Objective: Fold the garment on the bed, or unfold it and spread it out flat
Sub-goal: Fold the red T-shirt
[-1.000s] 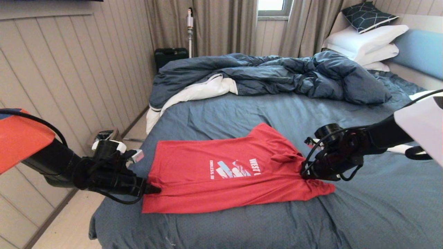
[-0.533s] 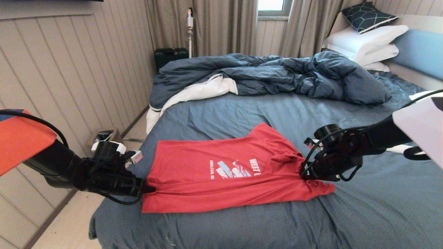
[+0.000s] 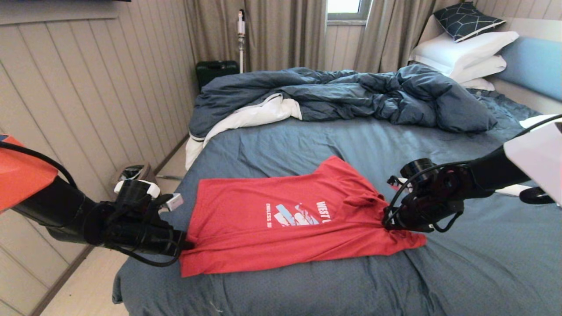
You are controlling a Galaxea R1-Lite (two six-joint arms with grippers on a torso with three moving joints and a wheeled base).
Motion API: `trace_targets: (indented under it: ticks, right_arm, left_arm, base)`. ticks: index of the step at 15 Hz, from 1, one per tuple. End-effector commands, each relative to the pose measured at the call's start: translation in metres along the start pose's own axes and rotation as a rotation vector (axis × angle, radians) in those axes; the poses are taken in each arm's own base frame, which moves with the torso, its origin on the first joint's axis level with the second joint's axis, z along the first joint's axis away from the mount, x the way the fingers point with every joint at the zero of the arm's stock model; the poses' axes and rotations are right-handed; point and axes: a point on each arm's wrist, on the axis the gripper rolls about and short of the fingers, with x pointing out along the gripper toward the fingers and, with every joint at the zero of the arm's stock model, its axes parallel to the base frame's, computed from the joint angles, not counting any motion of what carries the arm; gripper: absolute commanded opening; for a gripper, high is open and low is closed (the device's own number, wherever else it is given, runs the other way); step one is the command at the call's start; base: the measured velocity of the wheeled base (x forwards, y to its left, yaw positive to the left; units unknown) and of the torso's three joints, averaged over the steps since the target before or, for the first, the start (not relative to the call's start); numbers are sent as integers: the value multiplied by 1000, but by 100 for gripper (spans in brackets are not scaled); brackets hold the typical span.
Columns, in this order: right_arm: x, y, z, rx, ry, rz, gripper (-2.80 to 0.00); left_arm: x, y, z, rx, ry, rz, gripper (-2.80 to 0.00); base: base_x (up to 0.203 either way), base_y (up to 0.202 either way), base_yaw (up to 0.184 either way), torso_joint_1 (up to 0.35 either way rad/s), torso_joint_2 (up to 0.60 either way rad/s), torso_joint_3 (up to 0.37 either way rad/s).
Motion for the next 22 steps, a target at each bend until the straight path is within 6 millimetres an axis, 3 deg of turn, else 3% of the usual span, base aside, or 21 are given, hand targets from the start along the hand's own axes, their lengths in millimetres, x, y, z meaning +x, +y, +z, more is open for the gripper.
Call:
trace_targets:
  ticks: [1,12,22]
  right_arm:
    - [-10,1,-4,0,-5,2,-280]
    - [-37,-2,-24,-27,-2,-1,-280]
    - [-53,-12,-26,-31,-35,-11,-280]
  left_arm:
    - [-12,-5,2,9,-14,0,-280]
    - [-15,-16,-7,44,26,-31,-280]
    - [-40,-24,-1,101,48,-31,-280]
  base:
    - [0,0,0,0,0,0]
    - [0,0,0,0,0,0]
    - [0,0,0,0,0,0]
